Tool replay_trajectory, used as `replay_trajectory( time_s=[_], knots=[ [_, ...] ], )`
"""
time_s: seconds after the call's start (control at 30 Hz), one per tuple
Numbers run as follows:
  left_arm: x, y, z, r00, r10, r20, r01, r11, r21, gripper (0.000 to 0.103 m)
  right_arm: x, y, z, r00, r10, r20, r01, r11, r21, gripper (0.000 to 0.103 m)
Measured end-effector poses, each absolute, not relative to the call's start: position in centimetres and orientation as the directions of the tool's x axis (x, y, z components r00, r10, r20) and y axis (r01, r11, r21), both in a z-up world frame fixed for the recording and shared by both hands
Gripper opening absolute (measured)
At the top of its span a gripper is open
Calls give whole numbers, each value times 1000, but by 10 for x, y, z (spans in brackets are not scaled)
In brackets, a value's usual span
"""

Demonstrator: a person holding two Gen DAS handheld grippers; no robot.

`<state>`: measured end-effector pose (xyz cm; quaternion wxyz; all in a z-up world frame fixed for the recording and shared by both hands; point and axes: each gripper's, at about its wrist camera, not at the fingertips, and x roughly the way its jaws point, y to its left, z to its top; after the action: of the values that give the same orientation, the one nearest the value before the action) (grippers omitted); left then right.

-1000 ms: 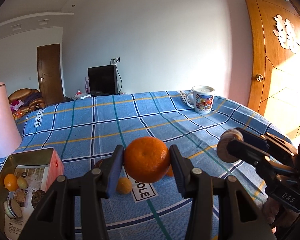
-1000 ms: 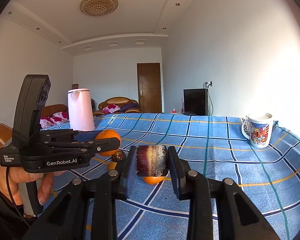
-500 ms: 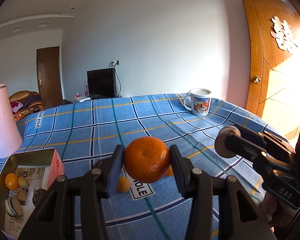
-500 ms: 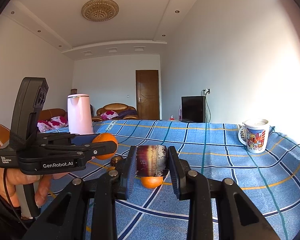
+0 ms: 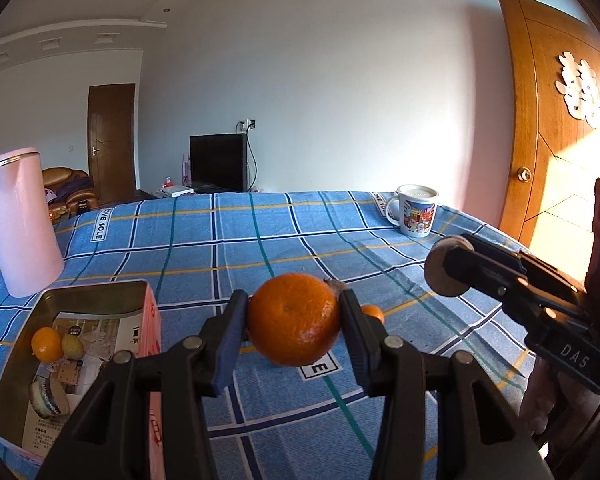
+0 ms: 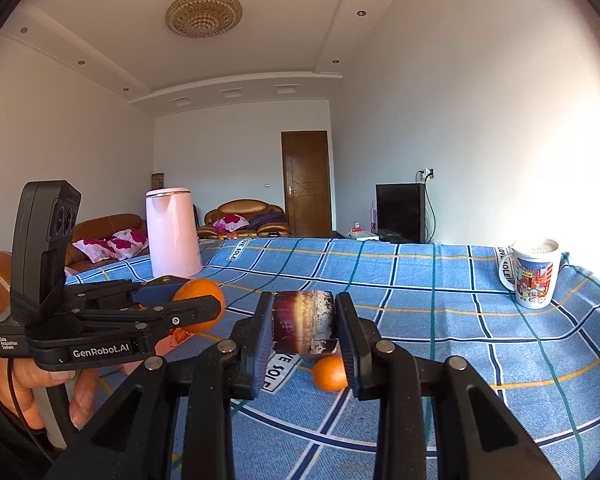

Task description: Organize fruits

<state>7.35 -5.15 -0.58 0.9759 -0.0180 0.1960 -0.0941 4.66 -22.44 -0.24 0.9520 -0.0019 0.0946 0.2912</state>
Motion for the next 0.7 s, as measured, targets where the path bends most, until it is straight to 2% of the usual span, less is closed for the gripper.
replay_trajectory(
  time_s=[0.3, 0.7],
  knots=[
    [68, 1, -8, 915, -134, -380, 88, 987, -136, 48, 49, -171, 17, 740, 646, -186, -654, 756, 26, 32],
    [56, 58, -14, 920, -60, -388, -18, 981, -193, 48, 57, -104, 19, 653, 719, -237, -739, 673, 5, 32]
  ],
)
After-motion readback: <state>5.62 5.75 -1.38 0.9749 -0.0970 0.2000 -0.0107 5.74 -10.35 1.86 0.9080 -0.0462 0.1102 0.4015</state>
